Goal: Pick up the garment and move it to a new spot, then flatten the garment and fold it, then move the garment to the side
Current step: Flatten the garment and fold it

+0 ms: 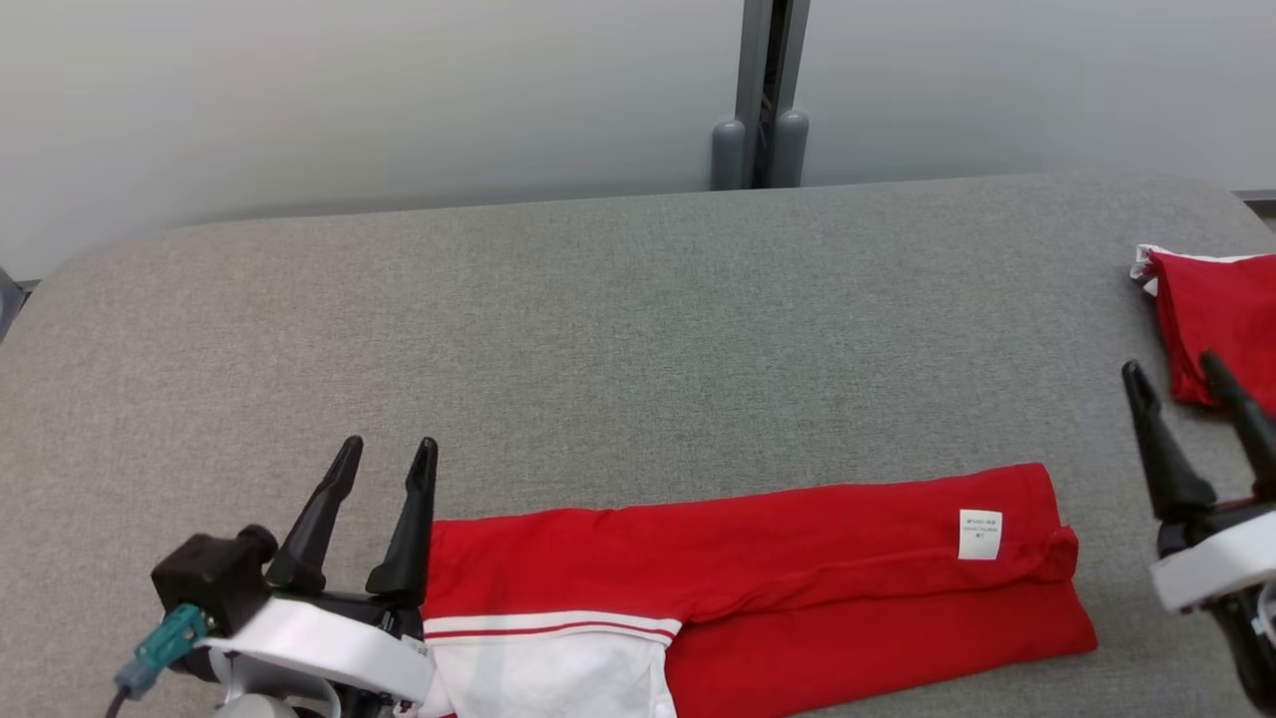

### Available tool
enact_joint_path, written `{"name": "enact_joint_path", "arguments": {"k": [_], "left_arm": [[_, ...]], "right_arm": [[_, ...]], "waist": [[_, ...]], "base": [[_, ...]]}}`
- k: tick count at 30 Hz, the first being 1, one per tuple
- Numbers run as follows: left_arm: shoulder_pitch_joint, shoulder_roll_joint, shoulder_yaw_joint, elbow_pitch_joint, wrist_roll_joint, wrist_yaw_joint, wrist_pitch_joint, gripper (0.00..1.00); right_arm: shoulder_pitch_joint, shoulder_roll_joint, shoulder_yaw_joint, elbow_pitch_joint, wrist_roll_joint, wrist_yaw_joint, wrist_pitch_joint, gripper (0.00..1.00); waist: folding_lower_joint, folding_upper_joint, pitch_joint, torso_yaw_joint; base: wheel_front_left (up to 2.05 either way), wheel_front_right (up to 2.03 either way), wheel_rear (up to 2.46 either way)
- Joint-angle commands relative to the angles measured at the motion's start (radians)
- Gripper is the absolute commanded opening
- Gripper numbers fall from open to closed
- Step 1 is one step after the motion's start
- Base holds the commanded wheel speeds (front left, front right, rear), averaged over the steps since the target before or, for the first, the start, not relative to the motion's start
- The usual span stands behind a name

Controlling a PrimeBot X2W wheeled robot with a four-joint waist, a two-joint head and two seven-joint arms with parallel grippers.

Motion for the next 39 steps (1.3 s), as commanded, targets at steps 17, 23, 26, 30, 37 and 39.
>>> {"name": "enact_joint_path", "arguments": {"k": [17,23,26,30,37,39], "left_arm": [[0.092,-0.225,0.165,0.162,0.256,-0.126,-0.07,1.0],[0.074,-0.258,0.206,0.185,0.318,-0.178,-0.07,1.0],[0.066,-0.265,0.213,0.189,0.329,-0.188,-0.07,1.0],[0.057,-0.273,0.221,0.195,0.348,-0.205,-0.07,1.0],[0.05,-0.281,0.231,0.201,0.367,-0.22,-0.07,1.0],[0.049,-0.282,0.234,0.202,0.373,-0.222,-0.07,1.0]], "right_arm": [[0.192,0.201,-0.13,-0.017,-0.127,0.0,-0.004,1.0],[0.185,0.209,-0.143,0.039,-0.096,0.0,-0.004,1.0],[0.177,0.217,-0.151,0.075,-0.077,0.0,-0.004,1.0],[0.156,0.226,-0.152,0.148,-0.041,0.0,-0.004,1.0],[0.094,0.223,-0.13,0.291,0.035,0.0,-0.004,1.0],[0.079,0.221,-0.116,0.333,0.054,0.0,0.001,1.0]], "waist": [[0.0,-0.0001,-0.008,0.006],[0.0,-0.0001,0.005,0.022],[0.0,-0.0001,0.013,0.031],[0.0,-0.0001,0.026,0.049],[0.0,-0.0001,0.044,0.068],[0.0,-0.0001,0.048,0.072]], "base": [[0.0,0.0,0.0],[0.0,0.0,0.0],[0.0,0.0,0.0],[0.0,0.0,0.0],[0.0,0.0,0.0],[0.0,0.0,0.0]]}}
